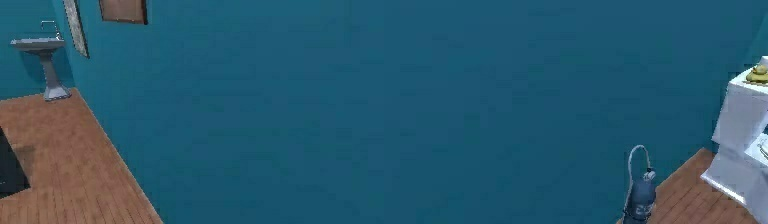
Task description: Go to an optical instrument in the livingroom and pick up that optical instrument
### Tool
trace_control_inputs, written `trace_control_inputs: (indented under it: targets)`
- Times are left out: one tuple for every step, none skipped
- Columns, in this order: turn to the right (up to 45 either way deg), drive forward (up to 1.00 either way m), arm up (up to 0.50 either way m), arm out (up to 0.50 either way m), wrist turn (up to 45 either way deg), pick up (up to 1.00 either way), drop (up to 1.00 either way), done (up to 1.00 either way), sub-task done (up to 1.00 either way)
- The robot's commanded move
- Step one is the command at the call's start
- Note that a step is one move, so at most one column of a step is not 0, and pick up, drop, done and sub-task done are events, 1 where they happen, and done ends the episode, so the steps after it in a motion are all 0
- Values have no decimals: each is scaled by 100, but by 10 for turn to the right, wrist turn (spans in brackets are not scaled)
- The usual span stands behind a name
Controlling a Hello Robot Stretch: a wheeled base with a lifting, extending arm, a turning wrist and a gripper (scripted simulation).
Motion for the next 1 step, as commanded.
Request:
trace_control_inputs:
  targets:
    - [-360,0,0,0,0,0,0,0,0]
